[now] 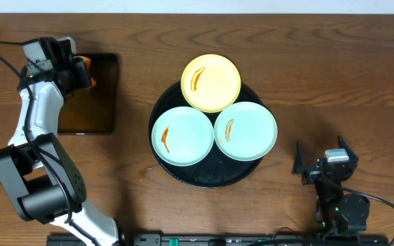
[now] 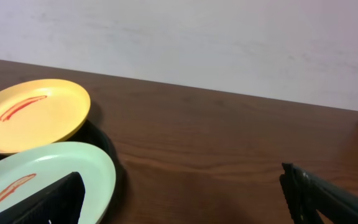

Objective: Clean dirty plates on tray and stack at the side

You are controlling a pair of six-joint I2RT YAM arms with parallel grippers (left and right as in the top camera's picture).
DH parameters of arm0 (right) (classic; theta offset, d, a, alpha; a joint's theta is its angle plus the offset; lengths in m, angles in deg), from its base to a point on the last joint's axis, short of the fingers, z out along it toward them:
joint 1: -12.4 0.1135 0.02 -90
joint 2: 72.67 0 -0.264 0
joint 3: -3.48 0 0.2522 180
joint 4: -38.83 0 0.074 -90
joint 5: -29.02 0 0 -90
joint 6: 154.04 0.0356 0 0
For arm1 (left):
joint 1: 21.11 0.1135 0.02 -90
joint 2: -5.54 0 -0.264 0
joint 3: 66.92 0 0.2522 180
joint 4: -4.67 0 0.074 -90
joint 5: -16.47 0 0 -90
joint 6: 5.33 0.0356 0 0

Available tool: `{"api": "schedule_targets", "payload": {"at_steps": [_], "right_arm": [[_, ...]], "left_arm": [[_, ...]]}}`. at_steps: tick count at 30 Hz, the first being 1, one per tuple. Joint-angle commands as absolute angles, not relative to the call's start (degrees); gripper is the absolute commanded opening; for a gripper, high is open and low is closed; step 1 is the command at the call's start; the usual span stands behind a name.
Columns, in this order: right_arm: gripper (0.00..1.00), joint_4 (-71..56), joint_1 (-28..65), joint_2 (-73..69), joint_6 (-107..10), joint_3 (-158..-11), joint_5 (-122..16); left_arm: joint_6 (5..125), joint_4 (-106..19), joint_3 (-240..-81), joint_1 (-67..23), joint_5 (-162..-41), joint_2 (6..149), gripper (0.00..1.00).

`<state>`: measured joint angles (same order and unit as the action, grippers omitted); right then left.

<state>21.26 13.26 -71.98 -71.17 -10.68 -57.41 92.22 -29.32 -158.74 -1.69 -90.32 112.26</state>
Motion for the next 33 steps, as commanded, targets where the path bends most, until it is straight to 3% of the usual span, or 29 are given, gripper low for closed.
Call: {"api": "schedule_targets", "payload": {"at_steps": [1, 17, 21, 28, 33], "right_arm": [[0.99, 21.02, 12.81, -72.29, -71.83, -10.59, -57.54], [0.99, 21.02, 12.81, -72.29, -71.83, -10.59, -57.54], [0.99, 21.02, 12.81, -72.29, -71.83, -10.59, -57.54], [0.99, 21.02, 12.81, -72.29, -71.83, -10.59, -57.54], [0.99, 21.02, 12.81, -72.29, -71.83, -10.59, -57.54]], "left_arm": [[92.57, -29.39, -159.26, -1.40, -90.87, 110.49, 0.07], [92.59, -21.43, -159.55, -1.40, -90.85, 86.12, 0.07], [92.59, -22.48, -158.11, -1.40, -87.20, 89.33, 0.07], [92.50, -25.21, -156.86, -1.40, -83.40, 108.32, 0.07], [91.24, -25.08, -158.48, -1.91, -83.55, 104.10, 0.08]]}}
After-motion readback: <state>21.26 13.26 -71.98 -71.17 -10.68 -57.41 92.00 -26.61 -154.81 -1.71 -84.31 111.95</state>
